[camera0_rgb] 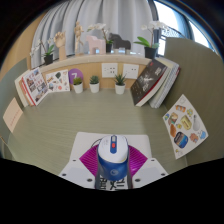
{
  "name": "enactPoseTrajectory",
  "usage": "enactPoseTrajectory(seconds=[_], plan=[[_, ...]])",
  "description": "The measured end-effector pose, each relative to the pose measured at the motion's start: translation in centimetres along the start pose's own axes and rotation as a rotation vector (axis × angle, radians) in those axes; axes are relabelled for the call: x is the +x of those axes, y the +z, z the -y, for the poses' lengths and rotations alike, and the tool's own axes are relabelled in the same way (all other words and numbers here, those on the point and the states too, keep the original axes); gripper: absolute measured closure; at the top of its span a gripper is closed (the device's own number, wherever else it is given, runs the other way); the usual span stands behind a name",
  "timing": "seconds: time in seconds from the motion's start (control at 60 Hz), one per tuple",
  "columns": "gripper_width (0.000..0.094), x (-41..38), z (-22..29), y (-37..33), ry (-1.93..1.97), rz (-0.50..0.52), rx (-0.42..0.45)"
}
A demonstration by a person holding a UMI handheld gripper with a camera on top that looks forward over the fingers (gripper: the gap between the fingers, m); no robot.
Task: Arrange mouse
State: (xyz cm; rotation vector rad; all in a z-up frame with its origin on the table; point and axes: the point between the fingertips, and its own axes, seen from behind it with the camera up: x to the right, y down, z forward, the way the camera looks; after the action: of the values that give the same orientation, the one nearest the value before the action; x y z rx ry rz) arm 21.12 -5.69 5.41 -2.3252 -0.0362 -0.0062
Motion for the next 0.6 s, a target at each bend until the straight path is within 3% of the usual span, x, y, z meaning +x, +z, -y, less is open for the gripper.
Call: enactPoseTrajectory(seconds=[0.183,0.383,0.533,0.567,0.6], plan=[[0.0557,-0.8,-4.5,3.8,0.043,0.036,-0.1],[0.0432,-0.8,-4.6,4.4,0.028,0.035,-0.053],[0.0366,-0.8,-4.8,4.4,0.007,0.019,-0.077],[0.0299,-0.5,-4.9,4.3,0.01,0.003,-0.094],[0.0156,-0.4,-4.9,4.0,0.008,-0.007,-0.112]])
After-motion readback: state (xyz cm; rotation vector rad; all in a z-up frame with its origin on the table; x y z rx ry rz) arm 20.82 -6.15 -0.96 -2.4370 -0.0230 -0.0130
